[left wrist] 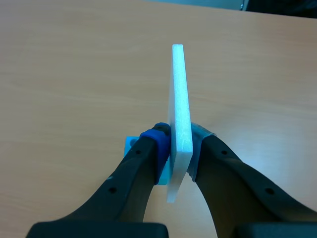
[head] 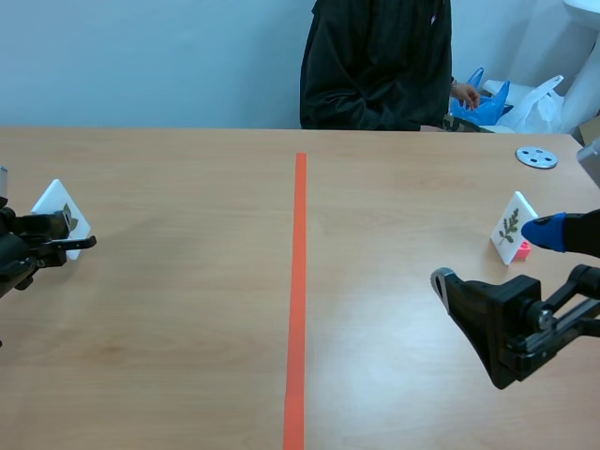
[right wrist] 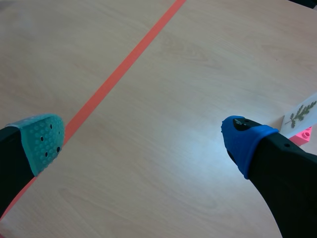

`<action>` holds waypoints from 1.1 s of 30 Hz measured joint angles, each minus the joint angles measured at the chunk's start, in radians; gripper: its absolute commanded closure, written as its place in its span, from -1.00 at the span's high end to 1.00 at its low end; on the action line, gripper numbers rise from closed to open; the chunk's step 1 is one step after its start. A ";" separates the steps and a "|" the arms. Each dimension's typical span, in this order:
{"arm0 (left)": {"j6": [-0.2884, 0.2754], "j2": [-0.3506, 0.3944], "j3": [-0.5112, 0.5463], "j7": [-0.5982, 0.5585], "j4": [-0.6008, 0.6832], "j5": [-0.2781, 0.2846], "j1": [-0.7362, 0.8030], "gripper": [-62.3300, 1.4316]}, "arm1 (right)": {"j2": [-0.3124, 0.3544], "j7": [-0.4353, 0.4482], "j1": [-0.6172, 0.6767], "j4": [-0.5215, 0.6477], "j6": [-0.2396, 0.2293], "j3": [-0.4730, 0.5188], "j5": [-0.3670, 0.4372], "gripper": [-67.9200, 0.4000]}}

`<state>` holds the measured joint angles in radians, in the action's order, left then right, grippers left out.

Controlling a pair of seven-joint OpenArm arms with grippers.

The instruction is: Sort the leaf by its shape. The table is split by an orange tape line. A compound leaf with several leaflets goes to the left side, a simple leaf with one blade goes to the right side. Return to the home posture when a red brick is placed on the table.

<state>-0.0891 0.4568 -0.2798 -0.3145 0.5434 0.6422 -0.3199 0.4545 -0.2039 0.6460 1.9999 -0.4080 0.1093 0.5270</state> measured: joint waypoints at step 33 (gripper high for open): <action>-0.046 0.042 0.000 -0.041 0.062 0.025 0.015 1.00 | 0.000 0.000 0.000 0.000 0.000 0.000 0.000 1.00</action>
<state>-0.1349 0.4988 -0.2798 -0.3557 0.6056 0.6674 -0.3050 0.4545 -0.2043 0.6460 1.9999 -0.4080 0.1093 0.5270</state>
